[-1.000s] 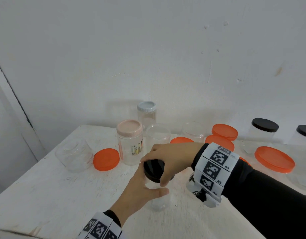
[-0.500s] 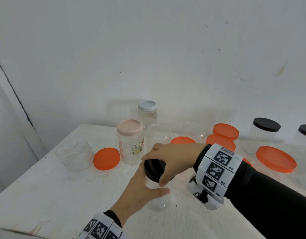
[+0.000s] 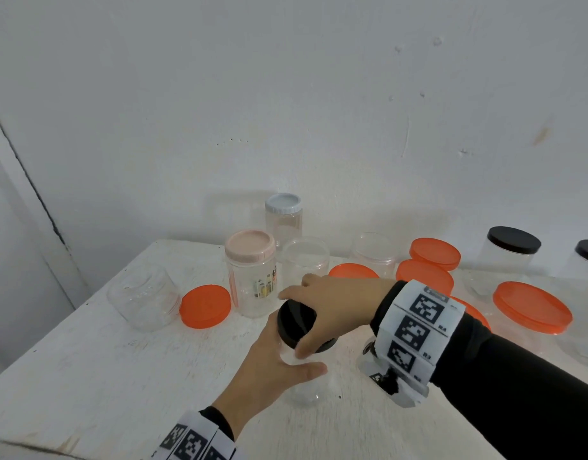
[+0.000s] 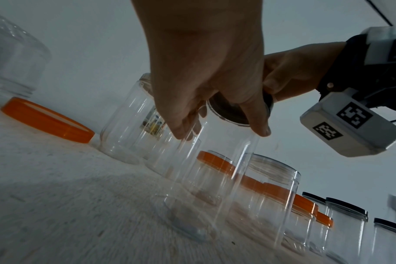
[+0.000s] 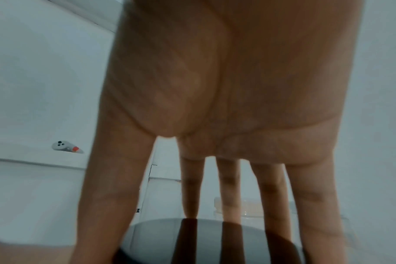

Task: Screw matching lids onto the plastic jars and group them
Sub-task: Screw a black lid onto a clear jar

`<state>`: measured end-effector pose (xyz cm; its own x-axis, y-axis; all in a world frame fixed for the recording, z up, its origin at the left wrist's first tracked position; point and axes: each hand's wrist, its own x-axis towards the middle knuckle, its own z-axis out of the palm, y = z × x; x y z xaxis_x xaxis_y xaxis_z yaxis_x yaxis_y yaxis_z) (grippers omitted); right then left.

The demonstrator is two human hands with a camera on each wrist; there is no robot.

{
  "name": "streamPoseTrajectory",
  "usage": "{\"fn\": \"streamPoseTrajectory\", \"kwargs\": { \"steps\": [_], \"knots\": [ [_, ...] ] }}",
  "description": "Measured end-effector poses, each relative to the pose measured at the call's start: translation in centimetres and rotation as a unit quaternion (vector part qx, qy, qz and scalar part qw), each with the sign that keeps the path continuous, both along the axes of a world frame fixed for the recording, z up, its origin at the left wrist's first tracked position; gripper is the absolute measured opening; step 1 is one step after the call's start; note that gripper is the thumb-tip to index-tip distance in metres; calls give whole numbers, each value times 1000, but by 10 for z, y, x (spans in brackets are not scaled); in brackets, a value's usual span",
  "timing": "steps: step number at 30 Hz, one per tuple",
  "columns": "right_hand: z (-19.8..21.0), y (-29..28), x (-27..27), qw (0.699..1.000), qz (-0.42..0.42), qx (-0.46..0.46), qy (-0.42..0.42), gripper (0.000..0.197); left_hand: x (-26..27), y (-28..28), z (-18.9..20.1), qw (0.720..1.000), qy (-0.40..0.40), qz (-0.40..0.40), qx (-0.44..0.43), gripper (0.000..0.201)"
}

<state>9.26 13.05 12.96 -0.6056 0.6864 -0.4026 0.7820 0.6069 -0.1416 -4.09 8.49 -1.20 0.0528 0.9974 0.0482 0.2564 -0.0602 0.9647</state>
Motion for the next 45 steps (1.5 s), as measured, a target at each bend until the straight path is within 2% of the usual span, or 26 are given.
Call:
{"fn": "streamPoseTrajectory", "kwargs": {
  "steps": [4, 11, 14, 18, 25, 33, 39, 45],
  "knots": [
    [6, 2, 1, 999, 44, -9, 19, 78, 0, 0, 0, 1000, 5, -1, 4, 79],
    [-7, 1, -3, 997, -8, 74, 0, 79, 0, -2, 3, 1000, 15, -19, 13, 82],
    [-3, 4, -3, 999, -11, 33, 6, 81, 0, -1, 1, 1000, 12, -14, 6, 81],
    [3, 4, 0, 999, 30, -16, 20, 81, 0, -1, 1, 1000, 9, -4, 4, 80],
    [-4, 4, -1, 999, 30, 24, 17, 75, 0, -1, 1, 1000, 13, -7, 12, 81],
    [-24, -1, -3, 993, 23, 113, 33, 71, 2, -2, 3, 999, 24, -17, 36, 84],
    [-23, 3, 10, 996, 35, 54, 58, 80, 2, -4, 3, 1000, 3, -7, 25, 82],
    [-35, 0, 16, 992, 31, 68, 106, 81, 2, -5, 5, 1000, 7, -11, 24, 82]
  ]
}}
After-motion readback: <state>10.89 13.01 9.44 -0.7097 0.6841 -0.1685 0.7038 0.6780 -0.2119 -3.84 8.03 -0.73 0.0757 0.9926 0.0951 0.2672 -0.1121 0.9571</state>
